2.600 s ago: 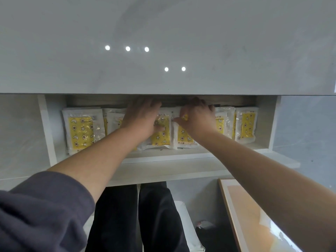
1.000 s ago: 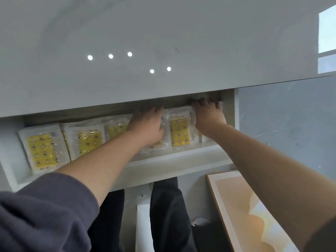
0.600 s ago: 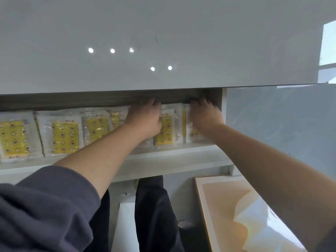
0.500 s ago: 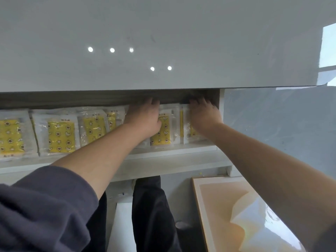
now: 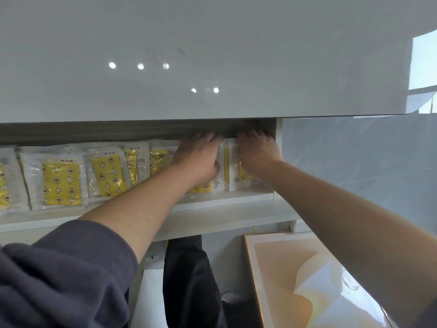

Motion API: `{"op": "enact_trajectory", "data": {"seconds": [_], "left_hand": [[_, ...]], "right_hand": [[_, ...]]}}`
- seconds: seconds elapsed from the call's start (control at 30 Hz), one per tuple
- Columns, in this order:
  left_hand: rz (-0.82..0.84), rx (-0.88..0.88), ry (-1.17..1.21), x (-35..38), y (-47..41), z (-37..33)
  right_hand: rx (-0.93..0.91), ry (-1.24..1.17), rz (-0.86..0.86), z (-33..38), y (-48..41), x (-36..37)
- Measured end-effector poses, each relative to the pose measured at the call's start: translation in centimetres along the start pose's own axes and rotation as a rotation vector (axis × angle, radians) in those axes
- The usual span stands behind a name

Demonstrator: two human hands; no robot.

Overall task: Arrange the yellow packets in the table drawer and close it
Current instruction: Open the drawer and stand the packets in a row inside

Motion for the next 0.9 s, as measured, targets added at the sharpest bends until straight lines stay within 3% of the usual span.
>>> {"op": "enact_trajectory", "data": {"seconds": [0.47,0.9], "left_hand": [[-0.065,-0.022,-0.082,0.4,0.0,-0.5],[-0.019,-0.037,-0.21,0.2,1.5,2.2]], "right_hand": [[-0.006,-0.086,-0.029,-0.4,0.8,0.7],[-0.074,-0.153,0.004,-0.7,1.0,2.0]]}}
Point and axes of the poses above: each hand's wrist, its own y-axis away from the middle knuckle, its own x-axis out of the palm, z = x × y, the point moved 3 cm from there along -y, towards the middle knuckle
